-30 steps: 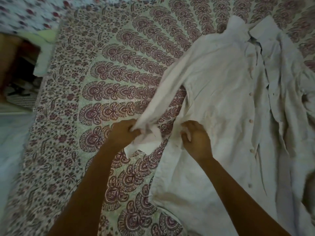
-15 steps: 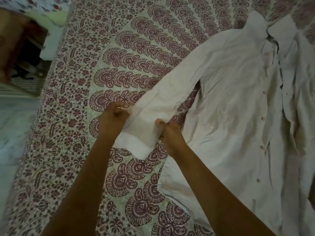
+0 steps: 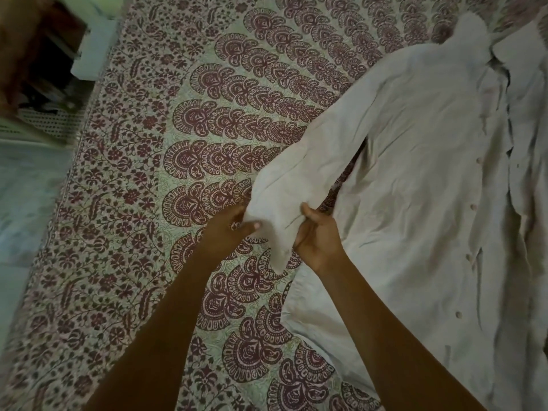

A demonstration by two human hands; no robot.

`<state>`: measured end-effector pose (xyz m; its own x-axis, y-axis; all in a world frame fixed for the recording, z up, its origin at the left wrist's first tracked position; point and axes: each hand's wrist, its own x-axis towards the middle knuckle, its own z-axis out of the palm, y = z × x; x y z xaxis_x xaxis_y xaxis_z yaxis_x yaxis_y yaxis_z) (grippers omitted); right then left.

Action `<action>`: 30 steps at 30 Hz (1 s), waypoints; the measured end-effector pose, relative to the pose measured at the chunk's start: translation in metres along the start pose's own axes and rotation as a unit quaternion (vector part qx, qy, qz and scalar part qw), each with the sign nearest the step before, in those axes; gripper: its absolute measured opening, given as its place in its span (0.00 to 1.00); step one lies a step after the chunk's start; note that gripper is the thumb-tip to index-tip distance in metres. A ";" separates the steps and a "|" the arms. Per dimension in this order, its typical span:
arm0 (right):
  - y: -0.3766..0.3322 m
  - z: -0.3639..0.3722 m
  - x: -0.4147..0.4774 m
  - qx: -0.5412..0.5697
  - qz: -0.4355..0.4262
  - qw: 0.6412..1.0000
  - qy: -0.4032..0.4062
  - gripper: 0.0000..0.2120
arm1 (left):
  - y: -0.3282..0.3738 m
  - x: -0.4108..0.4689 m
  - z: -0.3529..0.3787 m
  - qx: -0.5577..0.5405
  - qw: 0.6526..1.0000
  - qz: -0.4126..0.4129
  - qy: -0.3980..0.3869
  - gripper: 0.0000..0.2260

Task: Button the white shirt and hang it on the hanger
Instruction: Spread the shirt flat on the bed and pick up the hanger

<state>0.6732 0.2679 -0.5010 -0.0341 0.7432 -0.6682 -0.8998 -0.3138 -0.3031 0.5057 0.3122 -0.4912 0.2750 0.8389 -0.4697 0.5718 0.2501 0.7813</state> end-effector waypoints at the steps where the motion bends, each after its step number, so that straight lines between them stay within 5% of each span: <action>1: -0.001 0.001 -0.001 0.007 -0.003 1.000 0.000 0.11 | -0.001 0.001 0.000 0.007 1.000 -0.003 0.008 0.06; 3: 0.000 0.002 -0.002 -0.002 -0.012 1.000 0.009 0.12 | 0.002 0.002 -0.004 -0.013 1.000 -0.016 0.007 0.03; 8: 0.009 0.003 -0.016 -0.275 -0.022 0.960 0.053 0.17 | 0.013 -0.002 -0.029 -0.128 0.991 -0.025 0.014 0.04; 11: 0.026 0.008 -0.019 -0.341 -0.039 0.939 0.029 0.12 | 0.016 -0.007 -0.044 -0.199 0.979 -0.030 0.031 0.05; 14: 0.041 0.020 -0.015 -0.232 0.021 0.972 0.020 0.07 | 0.014 -0.009 -0.057 -0.297 0.950 -0.068 0.068 0.05; 17: 0.050 0.042 -0.006 -0.076 0.040 0.996 -0.038 0.13 | 0.005 -0.010 -0.067 -0.388 0.914 -0.105 0.064 0.17; 19: 0.055 0.060 0.002 -0.070 0.026 0.996 -0.055 0.15 | -0.001 -0.013 -0.068 -0.395 0.906 -0.145 0.039 0.23; 23: 0.057 0.083 0.018 -0.151 0.015 0.987 -0.049 0.15 | -0.010 -0.014 -0.070 -0.445 0.863 -0.233 0.044 0.10; 25: 0.054 0.089 0.023 -0.203 -0.003 0.977 -0.067 0.12 | -0.012 -0.015 -0.079 -0.504 0.843 -0.190 0.004 0.15; 26: 0.052 0.091 0.025 -0.222 -0.014 0.972 -0.076 0.10 | -0.010 -0.014 -0.084 -0.514 0.844 -0.153 0.006 0.08; 30: 0.052 0.097 0.026 -0.323 -0.037 0.944 -0.060 0.07 | -0.007 -0.005 -0.101 -0.452 0.871 -0.065 0.182 0.14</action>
<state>0.5829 0.3278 -0.4681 -0.0652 0.8269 -0.5585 -0.4501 -0.5239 -0.7231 0.4218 0.3550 -0.4530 -0.1039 0.8313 -0.5460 -0.3080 0.4951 0.8124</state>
